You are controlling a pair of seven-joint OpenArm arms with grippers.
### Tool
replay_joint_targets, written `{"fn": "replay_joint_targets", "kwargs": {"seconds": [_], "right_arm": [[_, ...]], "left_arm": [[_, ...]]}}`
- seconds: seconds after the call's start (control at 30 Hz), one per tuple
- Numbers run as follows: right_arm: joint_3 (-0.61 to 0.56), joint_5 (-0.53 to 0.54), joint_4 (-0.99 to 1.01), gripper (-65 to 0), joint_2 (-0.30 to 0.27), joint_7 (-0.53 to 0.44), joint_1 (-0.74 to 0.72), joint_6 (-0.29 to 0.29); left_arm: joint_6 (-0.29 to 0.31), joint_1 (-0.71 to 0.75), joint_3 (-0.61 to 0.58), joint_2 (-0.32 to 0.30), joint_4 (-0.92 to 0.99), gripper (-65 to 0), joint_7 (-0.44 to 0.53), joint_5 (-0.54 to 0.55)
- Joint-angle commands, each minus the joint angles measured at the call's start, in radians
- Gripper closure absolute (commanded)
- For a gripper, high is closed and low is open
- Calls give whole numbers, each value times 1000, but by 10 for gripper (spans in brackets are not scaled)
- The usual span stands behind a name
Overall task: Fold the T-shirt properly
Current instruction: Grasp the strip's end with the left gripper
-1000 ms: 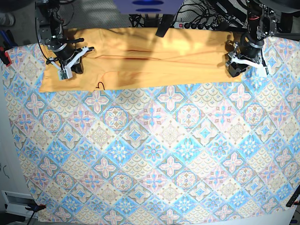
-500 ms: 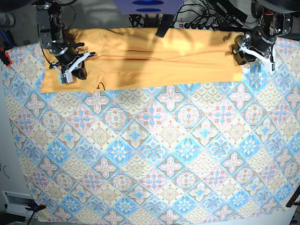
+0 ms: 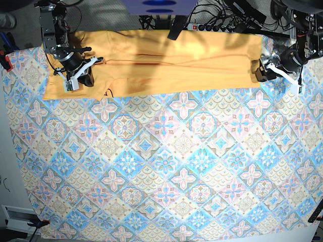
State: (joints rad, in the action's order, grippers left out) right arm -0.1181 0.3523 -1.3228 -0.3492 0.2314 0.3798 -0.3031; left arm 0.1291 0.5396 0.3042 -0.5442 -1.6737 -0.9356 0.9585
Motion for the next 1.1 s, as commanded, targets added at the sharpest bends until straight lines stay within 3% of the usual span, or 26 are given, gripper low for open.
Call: {"fn": "replay_joint_targets", "kwargs": {"seconds": [0.0,0.23,0.87,1.07], "right_arm": [[-16,-46,24,0,3,142,11,14],[-16,-46,25,0,3,142,11,14],[-16,-46,19,0,25,142,12,14],[-16,-46,19,0,25,142,11,14]], "left_arm": [[5,-2,8,-15,4,-508,5,6],[85,-32,6,-14,85,-507,7,0],[85,-85,-81,11,211,-507,14,-2],[85,-117,-167,34,211,-507,14,-2]]}}
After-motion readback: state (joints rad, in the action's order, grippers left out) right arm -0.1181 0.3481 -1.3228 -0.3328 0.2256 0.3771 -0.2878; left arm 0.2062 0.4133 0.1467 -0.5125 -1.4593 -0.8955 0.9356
